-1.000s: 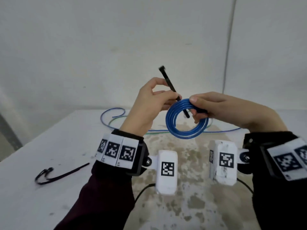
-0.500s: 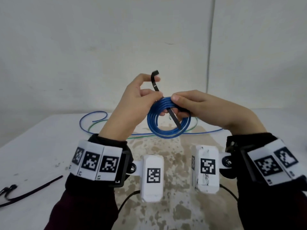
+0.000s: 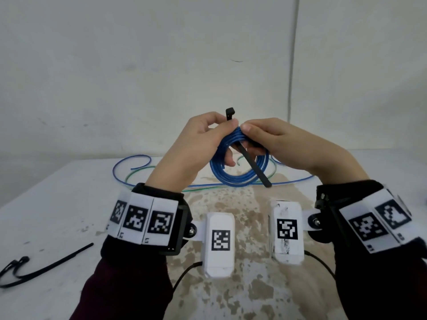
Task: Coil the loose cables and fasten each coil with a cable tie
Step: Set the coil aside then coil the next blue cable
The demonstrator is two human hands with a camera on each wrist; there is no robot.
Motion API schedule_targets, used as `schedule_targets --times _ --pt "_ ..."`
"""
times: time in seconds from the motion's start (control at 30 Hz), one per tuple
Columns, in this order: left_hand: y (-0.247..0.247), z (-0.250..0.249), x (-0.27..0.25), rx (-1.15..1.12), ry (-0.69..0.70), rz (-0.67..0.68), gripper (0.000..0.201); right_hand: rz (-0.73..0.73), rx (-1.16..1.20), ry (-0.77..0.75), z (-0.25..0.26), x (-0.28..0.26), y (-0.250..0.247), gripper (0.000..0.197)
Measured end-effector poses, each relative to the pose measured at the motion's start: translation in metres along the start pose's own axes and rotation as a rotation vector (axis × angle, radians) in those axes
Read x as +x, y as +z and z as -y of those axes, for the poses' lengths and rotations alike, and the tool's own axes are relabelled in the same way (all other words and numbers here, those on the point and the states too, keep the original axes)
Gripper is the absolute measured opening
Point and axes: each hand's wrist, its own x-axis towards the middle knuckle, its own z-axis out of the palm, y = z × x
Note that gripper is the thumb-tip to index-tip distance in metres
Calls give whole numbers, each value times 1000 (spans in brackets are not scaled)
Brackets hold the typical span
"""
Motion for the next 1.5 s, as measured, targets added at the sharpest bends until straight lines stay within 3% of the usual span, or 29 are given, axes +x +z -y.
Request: schedule_targets --times 0.1,0.2,0.3,0.37,0.43,0.5,0.6,0.77,1.07,1.5 --pt "1 0 -1 -33 18 1 13 -1 0 52 0 0 3 40" --pt "1 3 0 -63 16 -67 18 -97 18 111 3 0 4 25" --pt "-1 7 2 -102 16 -111 21 -181 -157 -69 13 -6 -4 44" --pt "-3 7 3 -128 14 -119 17 -167 -203 -169 23 -10 -4 34" --pt "-3 7 2 -161 17 -107 14 -179 -124 -222 29 -9 1 10" --pt "-1 6 2 -171 31 -96 14 -262 -25 -245 27 -4 6 19" --pt "0 7 2 -128 76 -124 19 -331 104 -140 24 1 9 34" --pt "-1 9 5 -56 125 -190 16 -312 247 -7 17 7 14 35" --pt "-4 8 6 70 217 -261 17 -272 308 -11 20 6 15 35" --pt "4 10 5 111 208 -226 22 -285 333 26 14 8 12 37"
